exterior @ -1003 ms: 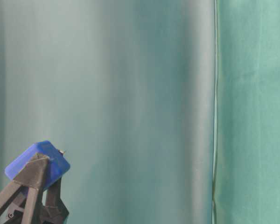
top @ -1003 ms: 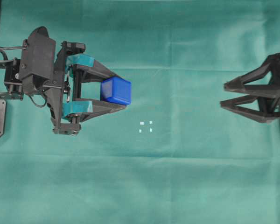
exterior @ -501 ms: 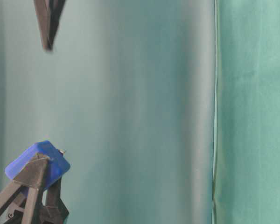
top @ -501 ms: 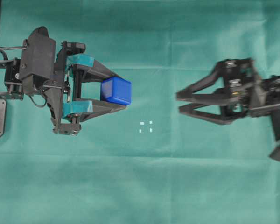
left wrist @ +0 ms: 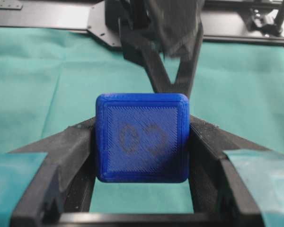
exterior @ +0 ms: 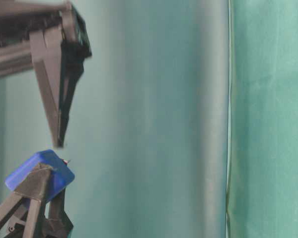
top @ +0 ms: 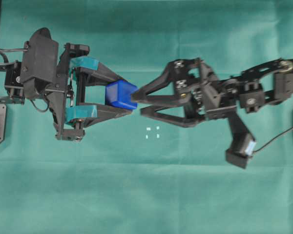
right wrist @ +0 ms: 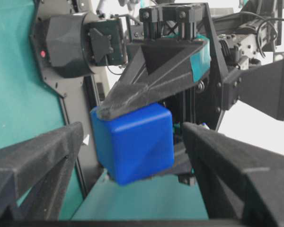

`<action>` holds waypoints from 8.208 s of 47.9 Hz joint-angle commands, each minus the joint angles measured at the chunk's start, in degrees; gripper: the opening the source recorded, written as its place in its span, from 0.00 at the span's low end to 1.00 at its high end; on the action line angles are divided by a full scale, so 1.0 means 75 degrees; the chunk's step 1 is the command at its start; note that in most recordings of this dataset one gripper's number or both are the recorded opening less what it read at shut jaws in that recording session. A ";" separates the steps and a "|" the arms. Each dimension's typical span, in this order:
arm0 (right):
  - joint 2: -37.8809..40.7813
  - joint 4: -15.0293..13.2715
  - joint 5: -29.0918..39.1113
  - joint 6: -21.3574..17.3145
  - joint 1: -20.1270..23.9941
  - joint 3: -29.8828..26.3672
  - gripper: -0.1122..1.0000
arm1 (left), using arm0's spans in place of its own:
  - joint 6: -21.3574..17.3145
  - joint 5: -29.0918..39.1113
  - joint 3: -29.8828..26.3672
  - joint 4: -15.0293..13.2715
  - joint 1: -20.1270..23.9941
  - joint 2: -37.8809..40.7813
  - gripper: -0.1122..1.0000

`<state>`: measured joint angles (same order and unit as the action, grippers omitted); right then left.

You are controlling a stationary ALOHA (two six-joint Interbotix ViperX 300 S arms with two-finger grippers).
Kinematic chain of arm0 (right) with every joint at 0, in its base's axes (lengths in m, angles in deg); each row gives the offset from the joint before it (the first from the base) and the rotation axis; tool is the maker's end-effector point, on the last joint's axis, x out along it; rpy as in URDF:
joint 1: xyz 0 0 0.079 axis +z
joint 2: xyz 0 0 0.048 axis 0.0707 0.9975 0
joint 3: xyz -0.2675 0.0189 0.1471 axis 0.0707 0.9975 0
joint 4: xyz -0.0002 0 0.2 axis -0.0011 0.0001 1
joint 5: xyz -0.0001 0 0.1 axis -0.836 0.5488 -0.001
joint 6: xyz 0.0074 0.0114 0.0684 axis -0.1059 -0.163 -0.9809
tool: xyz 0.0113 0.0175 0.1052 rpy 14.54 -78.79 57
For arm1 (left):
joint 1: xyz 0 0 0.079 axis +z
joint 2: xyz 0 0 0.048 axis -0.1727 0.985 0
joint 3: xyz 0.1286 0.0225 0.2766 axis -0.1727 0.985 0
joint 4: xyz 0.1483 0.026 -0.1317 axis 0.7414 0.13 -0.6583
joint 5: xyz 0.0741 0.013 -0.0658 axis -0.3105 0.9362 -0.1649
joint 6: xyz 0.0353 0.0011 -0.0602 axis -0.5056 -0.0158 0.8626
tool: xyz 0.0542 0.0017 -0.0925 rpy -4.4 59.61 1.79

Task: Handover the blue block to the right arm after grasping it with the left arm, then place it in the designated position.
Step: 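Move the open right gripper toward the cube held by the left gripper, then close the right gripper on the cube's exposed side, then open the left gripper and pull the right gripper away with the cube, then rotate the right gripper holding the cube above the table, then lower the cube with the right gripper over the white marker spot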

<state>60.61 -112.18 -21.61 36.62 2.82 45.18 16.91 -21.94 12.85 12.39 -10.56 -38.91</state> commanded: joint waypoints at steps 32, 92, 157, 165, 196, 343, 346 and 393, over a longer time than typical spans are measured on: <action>0.0703 -0.0012 0.0070 0.0023 -0.0012 -0.1043 0.93 | 0.0000 -0.0012 -0.0082 -0.0012 0.0000 -0.0105 0.52; 0.0691 -0.0012 0.0797 -0.0047 -0.0012 -0.1043 0.64 | 0.0000 0.0094 -0.0152 -0.0012 -0.0094 -0.0105 1.00; -0.0539 0.0035 0.0785 -0.0082 0.0070 0.0176 0.62 | 0.0363 0.0879 0.0656 -0.0012 -0.0012 -0.1441 1.00; -0.0539 0.0035 0.0785 -0.0082 0.0070 0.0176 0.62 | 0.0352 0.0855 0.0656 0.0000 -0.0012 -0.1430 1.00; -0.0645 0.1934 0.1594 -0.2473 0.0281 0.0129 0.60 | 0.0352 0.0809 0.0633 0.0000 -0.0012 -0.1430 1.00; -0.0785 0.2672 0.1723 -0.7699 0.0281 -0.0023 0.59 | 0.0340 0.0809 0.0574 0.0000 -0.0023 -0.1418 1.00; -0.0797 0.2707 0.1840 -0.7711 0.0293 -0.0012 0.59 | 0.0340 0.0809 0.0574 0.0000 -0.0023 -0.1418 1.00; -0.0762 0.3656 0.4289 -0.8039 0.0516 0.0000 0.59 | 0.0316 0.0809 0.0551 0.0023 -0.0023 -0.1418 1.00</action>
<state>55.87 -85.03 10.30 -23.59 6.60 46.76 19.28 -15.34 18.66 12.48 -10.56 -49.37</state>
